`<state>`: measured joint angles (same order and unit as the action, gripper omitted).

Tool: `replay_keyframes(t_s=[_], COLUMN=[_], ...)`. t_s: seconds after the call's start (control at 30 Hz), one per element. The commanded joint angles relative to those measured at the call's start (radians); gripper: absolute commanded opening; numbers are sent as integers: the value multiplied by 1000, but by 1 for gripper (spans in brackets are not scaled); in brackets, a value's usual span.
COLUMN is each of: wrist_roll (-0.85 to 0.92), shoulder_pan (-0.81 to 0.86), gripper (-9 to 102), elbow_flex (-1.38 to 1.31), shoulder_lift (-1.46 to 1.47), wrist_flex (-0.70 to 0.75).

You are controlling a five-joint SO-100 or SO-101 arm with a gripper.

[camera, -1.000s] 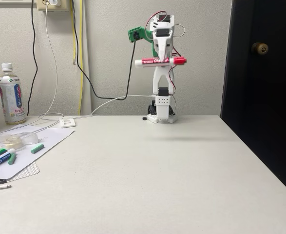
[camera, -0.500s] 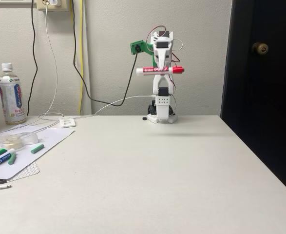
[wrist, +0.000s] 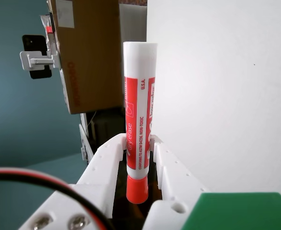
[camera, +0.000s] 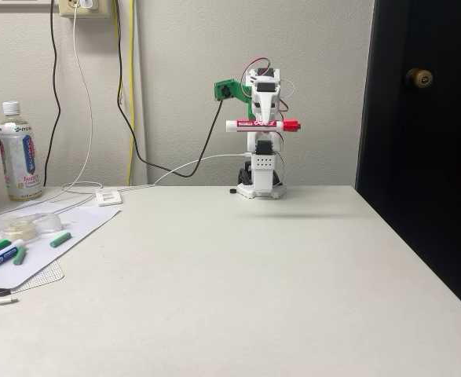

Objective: Pick up the red marker.

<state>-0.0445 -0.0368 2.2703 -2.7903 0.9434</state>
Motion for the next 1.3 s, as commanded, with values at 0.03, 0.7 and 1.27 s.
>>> replay_keyframes(t_s=[0.03,0.7,1.27], wrist_roll=[9,35,-2], shoulder_pan=[-25,-54,-32], gripper=[0,0,0], elbow_flex=[101,495,624], shoulder_lift=[-103,-422,-503], wrist_flex=[-89,-287,-285])
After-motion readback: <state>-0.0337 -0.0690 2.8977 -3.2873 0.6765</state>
